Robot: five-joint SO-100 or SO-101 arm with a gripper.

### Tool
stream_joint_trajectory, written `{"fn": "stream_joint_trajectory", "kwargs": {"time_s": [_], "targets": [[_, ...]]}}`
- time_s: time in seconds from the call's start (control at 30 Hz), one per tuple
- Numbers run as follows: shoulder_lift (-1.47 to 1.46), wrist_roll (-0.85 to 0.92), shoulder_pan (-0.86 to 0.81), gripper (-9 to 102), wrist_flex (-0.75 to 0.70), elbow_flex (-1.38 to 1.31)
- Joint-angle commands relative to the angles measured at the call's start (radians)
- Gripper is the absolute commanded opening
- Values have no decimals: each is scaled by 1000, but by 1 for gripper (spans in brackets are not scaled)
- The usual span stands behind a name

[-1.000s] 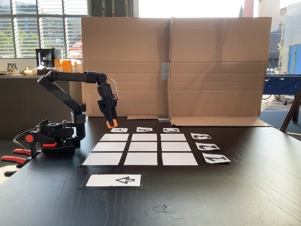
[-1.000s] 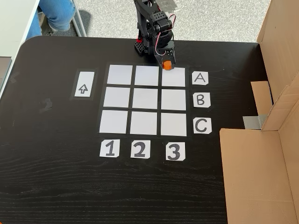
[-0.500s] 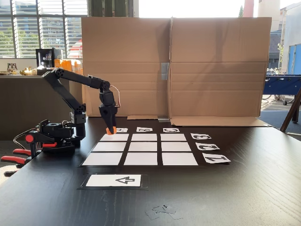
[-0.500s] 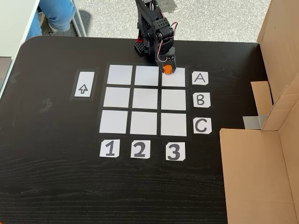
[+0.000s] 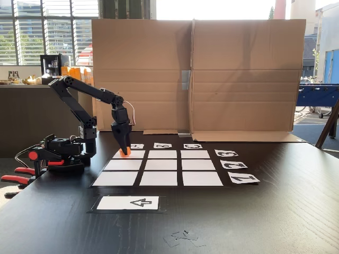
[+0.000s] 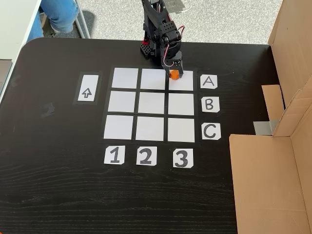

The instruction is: Pick up the round, orange token and place it in the grid on square A3.

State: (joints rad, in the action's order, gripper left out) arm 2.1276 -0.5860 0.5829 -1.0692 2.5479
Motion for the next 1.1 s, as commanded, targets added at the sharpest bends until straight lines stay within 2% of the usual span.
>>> {"fn": "stream_joint_trajectory", "kwargs": {"time_s": [0.0,0.33,0.6,0.83,1.07], "targets": [[29,-9,-14,25,12,18],[46,-11,-64,45,11,15],[110,-20,-233,63,-28,-57],[140,-95,-437,66,-20,-253],[183,-295,-675,65,152,-431]]}}
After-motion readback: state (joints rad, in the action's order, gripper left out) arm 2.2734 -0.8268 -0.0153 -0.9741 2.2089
